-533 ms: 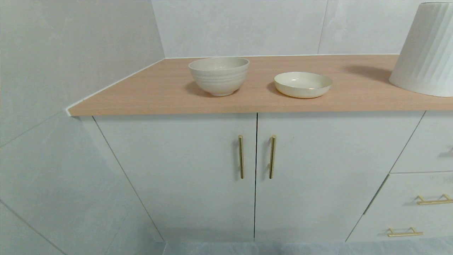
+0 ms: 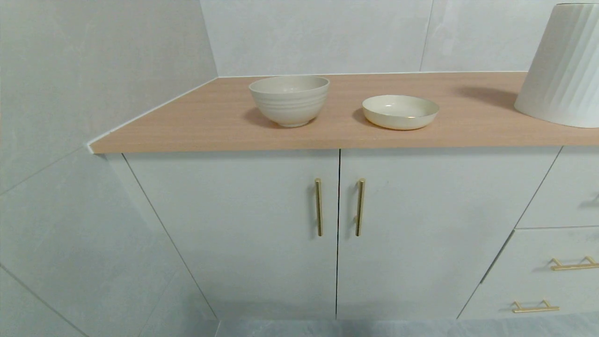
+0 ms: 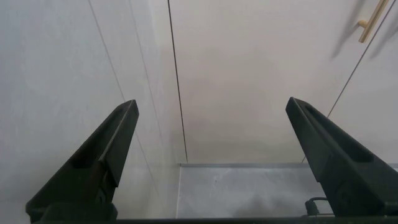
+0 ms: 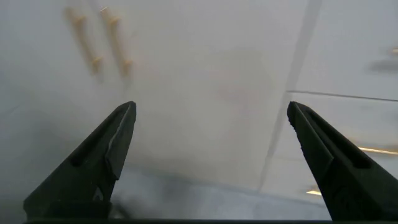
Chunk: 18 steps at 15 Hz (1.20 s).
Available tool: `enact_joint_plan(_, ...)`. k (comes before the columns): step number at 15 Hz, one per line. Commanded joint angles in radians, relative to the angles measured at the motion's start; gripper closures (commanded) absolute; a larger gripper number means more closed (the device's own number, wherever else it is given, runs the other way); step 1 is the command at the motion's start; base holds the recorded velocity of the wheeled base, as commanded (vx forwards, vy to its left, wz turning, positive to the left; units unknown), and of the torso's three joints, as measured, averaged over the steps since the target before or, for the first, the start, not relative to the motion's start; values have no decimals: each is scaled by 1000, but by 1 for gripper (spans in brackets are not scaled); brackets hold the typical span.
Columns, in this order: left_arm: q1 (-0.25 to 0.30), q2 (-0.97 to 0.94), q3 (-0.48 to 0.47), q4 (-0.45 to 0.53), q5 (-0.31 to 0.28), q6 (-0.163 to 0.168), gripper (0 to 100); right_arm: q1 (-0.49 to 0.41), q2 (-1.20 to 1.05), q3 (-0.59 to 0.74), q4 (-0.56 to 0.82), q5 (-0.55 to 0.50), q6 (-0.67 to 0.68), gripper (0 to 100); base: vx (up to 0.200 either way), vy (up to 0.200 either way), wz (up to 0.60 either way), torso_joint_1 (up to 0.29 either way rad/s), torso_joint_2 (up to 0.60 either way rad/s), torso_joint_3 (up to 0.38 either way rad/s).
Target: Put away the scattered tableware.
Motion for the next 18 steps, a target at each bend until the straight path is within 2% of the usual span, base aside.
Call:
enact_joint_plan(1, 0, 0, 0, 0, 0, 0, 0, 105, 596, -233, -36, 173, 11, 0, 0, 0, 0, 0, 0, 0)
enact_joint_plan(5, 0, 0, 0, 0, 0, 0, 0, 355, 1001, -342, -220, 176, 20, 0, 0, 0, 0, 0, 0, 0)
enact_joint_plan(9, 0, 0, 0, 0, 0, 0, 0, 474, 1307, -432, -459, 178, 80, 0, 0, 0, 0, 0, 0, 0)
enact_joint_plan(12, 0, 0, 0, 0, 0, 0, 0, 507, 1416, -460, -582, 201, 141, 0, 0, 0, 0, 0, 0, 0)
enact_joint_plan(14, 0, 0, 0, 0, 0, 0, 0, 507, 1501, -543, -588, 201, 143, 0, 0, 0, 0, 0, 0, 0)
enact_joint_plan(18, 0, 0, 0, 0, 0, 0, 0, 507, 1548, -572, -616, 198, 160, 0, 0, 0, 0, 0, 0, 0)
